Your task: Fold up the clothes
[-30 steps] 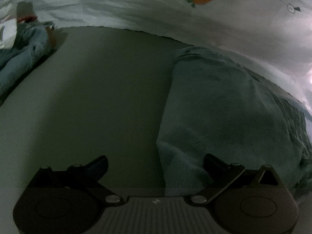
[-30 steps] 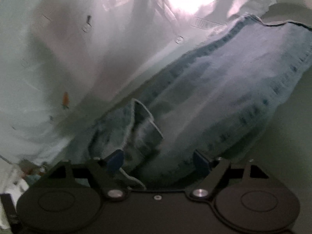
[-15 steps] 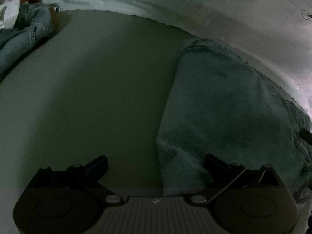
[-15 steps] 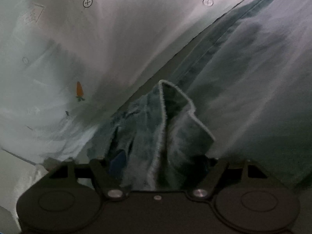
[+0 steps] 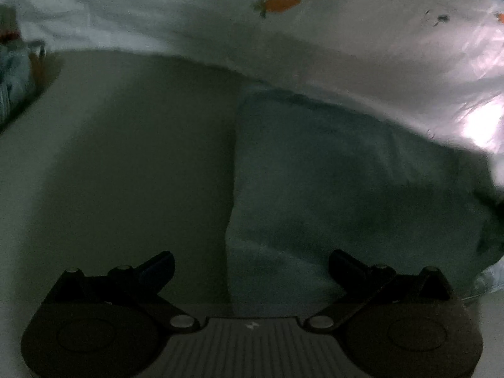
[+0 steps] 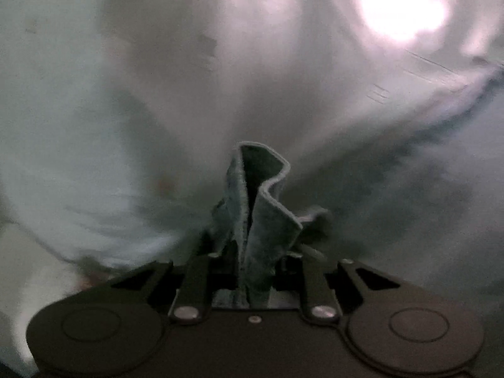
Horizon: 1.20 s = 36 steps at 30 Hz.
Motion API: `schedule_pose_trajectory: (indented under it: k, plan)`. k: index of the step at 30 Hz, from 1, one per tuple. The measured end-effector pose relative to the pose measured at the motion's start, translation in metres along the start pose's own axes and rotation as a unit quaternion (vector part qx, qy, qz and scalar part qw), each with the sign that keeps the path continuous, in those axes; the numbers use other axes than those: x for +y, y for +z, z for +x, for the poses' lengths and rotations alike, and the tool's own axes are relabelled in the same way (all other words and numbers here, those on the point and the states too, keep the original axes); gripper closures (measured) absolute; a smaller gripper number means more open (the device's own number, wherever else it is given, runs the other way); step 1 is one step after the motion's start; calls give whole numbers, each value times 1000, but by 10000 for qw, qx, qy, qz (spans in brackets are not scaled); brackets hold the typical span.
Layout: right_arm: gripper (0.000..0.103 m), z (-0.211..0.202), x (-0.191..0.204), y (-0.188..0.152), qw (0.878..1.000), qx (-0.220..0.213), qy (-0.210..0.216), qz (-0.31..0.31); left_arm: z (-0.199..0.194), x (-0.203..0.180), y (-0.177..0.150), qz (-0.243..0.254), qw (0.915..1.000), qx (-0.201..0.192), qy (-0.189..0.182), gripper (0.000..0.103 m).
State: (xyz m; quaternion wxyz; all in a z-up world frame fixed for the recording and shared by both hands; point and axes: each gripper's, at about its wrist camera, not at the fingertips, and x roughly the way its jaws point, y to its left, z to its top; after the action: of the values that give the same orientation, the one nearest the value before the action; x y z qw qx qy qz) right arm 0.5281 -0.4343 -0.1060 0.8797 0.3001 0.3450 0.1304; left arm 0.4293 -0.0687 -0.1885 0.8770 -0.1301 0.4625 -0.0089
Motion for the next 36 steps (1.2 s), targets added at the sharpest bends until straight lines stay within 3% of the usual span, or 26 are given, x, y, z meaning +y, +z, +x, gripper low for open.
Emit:
schedule_pose_trajectory:
  k: [2, 4, 8, 10, 13, 17, 20, 23, 27, 29, 32, 36]
  plan:
    - [78, 22, -24, -18, 9981, 356, -472, 174, 10, 0, -5, 4, 9999, 119, 58, 0]
    - [71, 28, -39, -38, 9977, 280, -469, 401, 16, 3, -11, -36, 9999, 127, 47, 0]
    - [66, 26, -40, -38, 9973, 274, -421, 527, 15, 0, -11, 111, 9998, 143, 113, 0]
    - [59, 21, -42, -33, 9971, 286, -364, 608, 14, -2, -9, 177, 9995, 214, 171, 0]
    - [45, -2, -49, -29, 9958, 120, -220, 884, 7, -16, 5, 704, 9964, 165, 449, 0]
    - [36, -56, -76, -32, 9916, -425, -169, 1208, -9, -39, 15, 1661, 9840, -219, 603, 0]
    - [35, -99, -112, -37, 9778, -1021, -411, 1784, -17, -48, 29, 1427, 9886, -305, 375, 0]
    - [33, -133, -153, -46, 9521, -1644, -824, 2442, -17, -56, 44, 1036, 9942, -266, 89, 0]
    - [33, -157, -191, -50, 9196, -2227, -1327, 2951, 13, -85, 51, 1415, 9897, -28, 200, 0]
    - [33, -161, -205, -48, 9072, -2491, -1259, 3149, 33, -99, 48, 1650, 9854, 175, 377, 0]
    - [33, -150, -215, -35, 9057, -2477, -1512, 3091, 53, -108, 44, 1666, 9834, 316, 652, 0]
    - [33, -137, -224, -14, 9081, -2471, -1597, 2980, 53, -101, 44, 1558, 9858, 359, 510, 0]
